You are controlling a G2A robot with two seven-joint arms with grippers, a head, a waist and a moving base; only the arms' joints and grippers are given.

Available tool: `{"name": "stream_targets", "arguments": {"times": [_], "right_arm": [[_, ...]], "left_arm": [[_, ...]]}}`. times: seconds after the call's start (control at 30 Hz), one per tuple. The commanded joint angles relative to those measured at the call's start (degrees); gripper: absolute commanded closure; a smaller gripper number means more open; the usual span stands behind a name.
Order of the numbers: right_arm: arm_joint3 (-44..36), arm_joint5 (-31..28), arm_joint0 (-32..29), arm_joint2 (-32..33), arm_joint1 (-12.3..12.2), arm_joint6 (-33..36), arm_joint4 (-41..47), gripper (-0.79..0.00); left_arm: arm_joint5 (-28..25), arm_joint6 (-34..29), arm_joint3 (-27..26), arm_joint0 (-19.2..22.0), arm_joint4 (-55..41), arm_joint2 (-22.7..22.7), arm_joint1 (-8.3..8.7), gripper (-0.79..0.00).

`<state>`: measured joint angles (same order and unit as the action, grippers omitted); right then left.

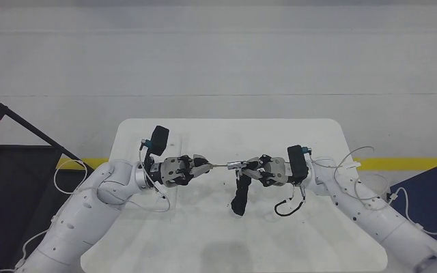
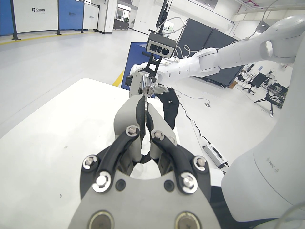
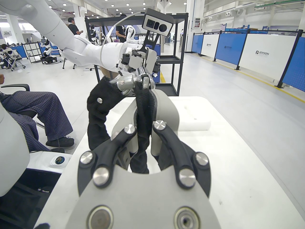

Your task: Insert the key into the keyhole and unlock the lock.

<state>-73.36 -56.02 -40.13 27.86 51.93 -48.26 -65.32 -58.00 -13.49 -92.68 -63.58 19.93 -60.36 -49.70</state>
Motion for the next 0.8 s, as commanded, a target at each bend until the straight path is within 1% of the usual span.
{"name": "stream_targets", "arguments": {"times": [0.0, 0.37, 0.77], "right_arm": [[0.0, 0.0, 0.0, 0.0, 0.0, 0.0, 0.0, 0.0], [0.0, 0.0, 0.0, 0.0, 0.0, 0.0, 0.0, 0.0], [0.0, 0.0, 0.0, 0.0, 0.0, 0.0, 0.0, 0.0]], "left_arm": [[0.0, 0.23, 0.01, 0.06, 0.07, 0.09, 0.13, 0.0], [0.0, 1.25, -0.44, 0.1, 0.54, 0.6, 0.93, 0.0], [0.0, 2.47, -0.34, 1.01, 1.17, 1.99, 1.4, 0.0]]}}
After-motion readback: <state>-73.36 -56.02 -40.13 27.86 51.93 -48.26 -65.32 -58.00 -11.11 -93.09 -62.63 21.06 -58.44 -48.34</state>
